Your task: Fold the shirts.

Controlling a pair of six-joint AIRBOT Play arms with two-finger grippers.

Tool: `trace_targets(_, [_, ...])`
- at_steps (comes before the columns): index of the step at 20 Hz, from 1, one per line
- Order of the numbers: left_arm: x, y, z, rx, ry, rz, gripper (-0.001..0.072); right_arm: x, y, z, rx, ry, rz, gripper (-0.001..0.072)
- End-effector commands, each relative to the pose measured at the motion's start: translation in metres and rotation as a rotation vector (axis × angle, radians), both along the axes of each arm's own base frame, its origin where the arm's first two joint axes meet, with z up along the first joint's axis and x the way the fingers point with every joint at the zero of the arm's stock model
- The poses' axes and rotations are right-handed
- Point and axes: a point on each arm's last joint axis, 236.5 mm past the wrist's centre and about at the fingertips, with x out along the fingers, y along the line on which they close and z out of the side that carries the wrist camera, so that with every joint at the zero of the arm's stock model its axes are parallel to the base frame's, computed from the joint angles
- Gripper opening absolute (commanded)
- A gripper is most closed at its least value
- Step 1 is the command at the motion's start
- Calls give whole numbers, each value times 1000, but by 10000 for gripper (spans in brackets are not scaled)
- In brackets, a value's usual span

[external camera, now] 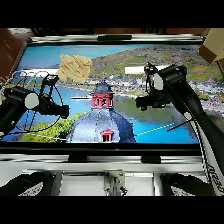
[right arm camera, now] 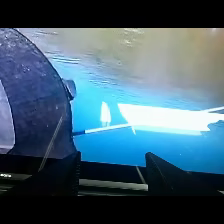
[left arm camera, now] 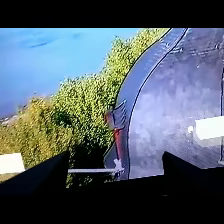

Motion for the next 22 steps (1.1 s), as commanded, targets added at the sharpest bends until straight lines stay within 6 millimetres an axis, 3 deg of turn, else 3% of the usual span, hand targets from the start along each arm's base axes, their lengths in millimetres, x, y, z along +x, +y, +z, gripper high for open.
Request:
trace_targets(1, [0,0,0,0,-1,0,702,0,0,0,1,0,1,513])
trace_targets(14, [0,0,0,-1,-2,1,703,1,1,0,3,-5,1,513])
trace_targets(17, [21,-18,2,-75,-73,4,703,16,8,3,32,-70,9,513])
trace_targets(20, [32,-31,-3,-127,-93,12,702,17,8,3,33,-75,14,513])
trace_targets(22, [25,-29,-14,-142,-27,112,702,19,7,4,24,-79,29,513])
